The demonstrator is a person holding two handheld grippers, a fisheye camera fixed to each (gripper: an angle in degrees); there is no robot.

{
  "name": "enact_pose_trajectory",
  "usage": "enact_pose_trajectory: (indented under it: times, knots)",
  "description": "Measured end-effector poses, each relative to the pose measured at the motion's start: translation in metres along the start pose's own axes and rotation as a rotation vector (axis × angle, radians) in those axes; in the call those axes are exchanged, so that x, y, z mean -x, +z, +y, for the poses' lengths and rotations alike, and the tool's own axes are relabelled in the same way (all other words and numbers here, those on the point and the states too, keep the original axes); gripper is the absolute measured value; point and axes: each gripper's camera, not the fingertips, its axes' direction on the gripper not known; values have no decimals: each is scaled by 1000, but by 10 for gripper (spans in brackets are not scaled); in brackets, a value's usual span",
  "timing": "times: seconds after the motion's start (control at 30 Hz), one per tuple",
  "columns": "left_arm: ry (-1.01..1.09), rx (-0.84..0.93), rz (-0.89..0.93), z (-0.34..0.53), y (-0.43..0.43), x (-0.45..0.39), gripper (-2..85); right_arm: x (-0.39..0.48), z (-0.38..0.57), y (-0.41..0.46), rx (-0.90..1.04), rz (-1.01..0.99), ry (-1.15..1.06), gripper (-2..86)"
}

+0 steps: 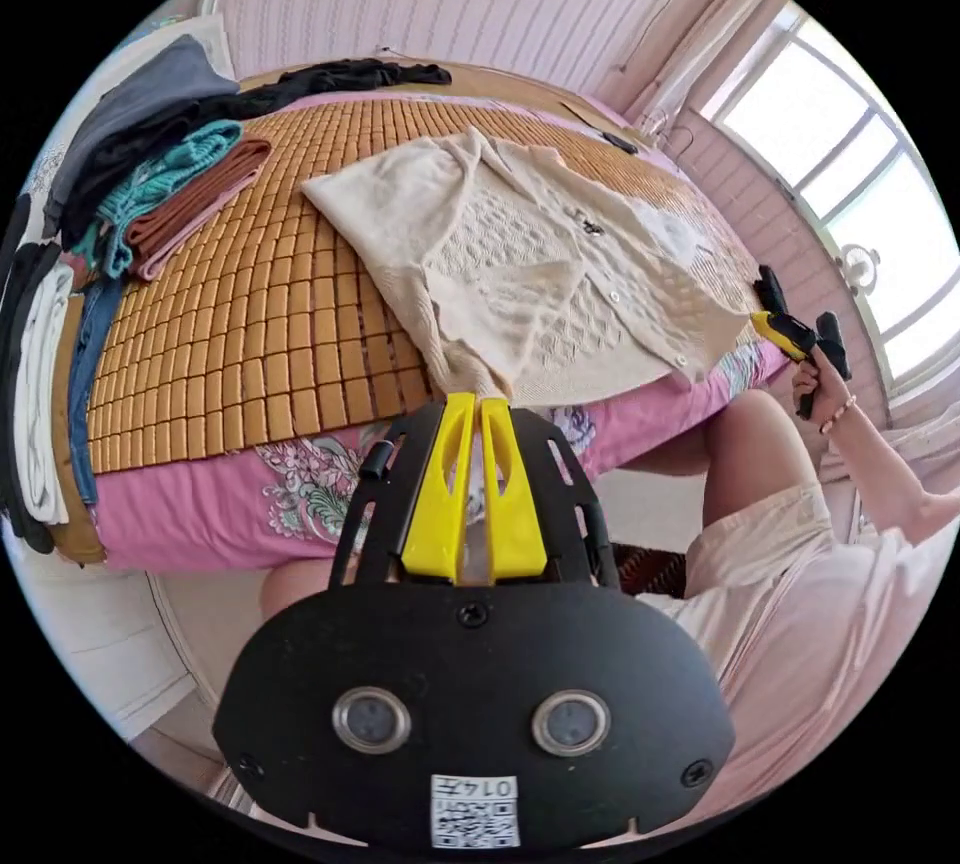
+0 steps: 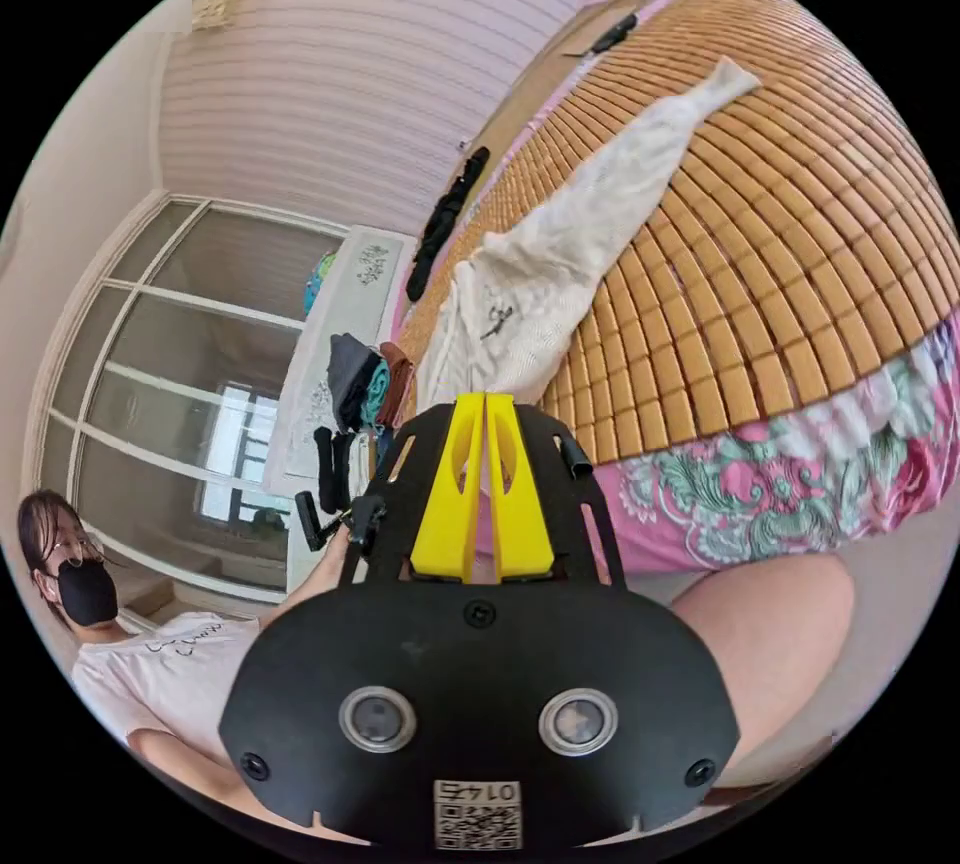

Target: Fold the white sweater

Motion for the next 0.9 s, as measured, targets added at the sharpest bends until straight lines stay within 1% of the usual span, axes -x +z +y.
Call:
enact_pose_trajectory:
  times: [0.1,0.17,0.23,0.3,0.37,0.43,0.47,0.53,0.6,0.63,0.7,0.77,0.83,0.9]
  knots:
    - [111,23,-83,17,16,-16,-10,-7,12,2,44,33,-2,-4]
    - [159,12,-104,21,19,-20,-10,-3,16,-1,64,33,-20,-3]
    - [190,21,-89,23,23,-19,-9,2,17,-2,90,43,-42,-3]
    - [221,29,-53,27,29,-14,-8,8,19,-2,115,104,-61,-3]
    - [221,46,-50,32,36,-8,-6,11,21,-3,113,144,-65,-2]
    - [209,52,-48,39,41,-1,-4,9,22,-1,138,136,-53,-2]
    - [206,33,-59,45,41,3,-2,10,23,1,144,171,-61,-2]
    - [243,-2,-131,53,39,4,1,18,26,3,139,303,-90,0]
    - [330,-1,-260,64,36,1,4,39,31,14,163,435,-197,4]
    - [340,-4,-276,66,35,2,6,45,32,19,177,451,-230,5]
    - [332,-43,-242,71,31,8,15,71,39,45,224,482,-374,18]
    - [300,-70,-198,71,33,15,29,87,45,72,276,504,-468,34]
    - [267,-89,-169,68,42,20,55,98,53,105,354,520,-540,52]
    - [251,-77,-156,60,63,26,76,107,68,149,488,522,-615,64]
